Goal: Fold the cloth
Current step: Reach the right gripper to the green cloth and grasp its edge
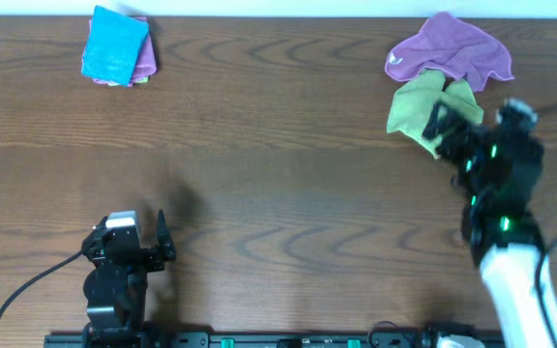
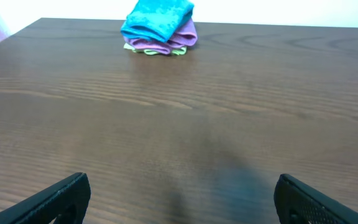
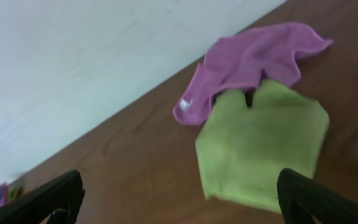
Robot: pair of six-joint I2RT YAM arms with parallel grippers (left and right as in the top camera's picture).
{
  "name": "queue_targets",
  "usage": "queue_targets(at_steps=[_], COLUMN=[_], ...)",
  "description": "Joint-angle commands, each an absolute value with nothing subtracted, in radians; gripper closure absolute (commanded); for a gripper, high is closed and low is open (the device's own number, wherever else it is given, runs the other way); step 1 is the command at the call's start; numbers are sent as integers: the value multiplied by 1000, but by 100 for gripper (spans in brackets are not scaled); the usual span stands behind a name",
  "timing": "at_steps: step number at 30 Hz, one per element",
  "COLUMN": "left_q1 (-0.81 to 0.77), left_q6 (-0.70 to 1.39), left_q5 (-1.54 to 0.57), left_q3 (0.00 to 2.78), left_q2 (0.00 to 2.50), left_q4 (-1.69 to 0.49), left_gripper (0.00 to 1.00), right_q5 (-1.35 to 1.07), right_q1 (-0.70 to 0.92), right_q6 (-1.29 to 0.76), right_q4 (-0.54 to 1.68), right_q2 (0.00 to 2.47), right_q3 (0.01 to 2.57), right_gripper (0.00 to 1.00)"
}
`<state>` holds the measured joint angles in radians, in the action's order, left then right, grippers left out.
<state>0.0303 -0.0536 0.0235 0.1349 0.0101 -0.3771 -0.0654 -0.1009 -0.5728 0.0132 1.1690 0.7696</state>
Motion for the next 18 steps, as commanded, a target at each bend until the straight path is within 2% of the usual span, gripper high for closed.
queue_targets(at_steps=[1,6,13,18], left_q1=[34,34,34,34], left_q6=[-65,-65,-65,-65], left_q5=[33,33,33,33], left_q3=[113,113,113,113], left_q2=[4,4,4,4], left_q4=[-381,-381,-381,-381], left_gripper=[5,5,5,5], right_q5=[-146,-285,-371,-238], right_q1=[-124,-125,-126,-125], right_q6=[-541,-498,-494,-488], right_q4=[35,69,110,212], right_q2=[1313,1452,1460,1460], right_q3=[880,936,936,955], right_gripper=[1,1,1,4])
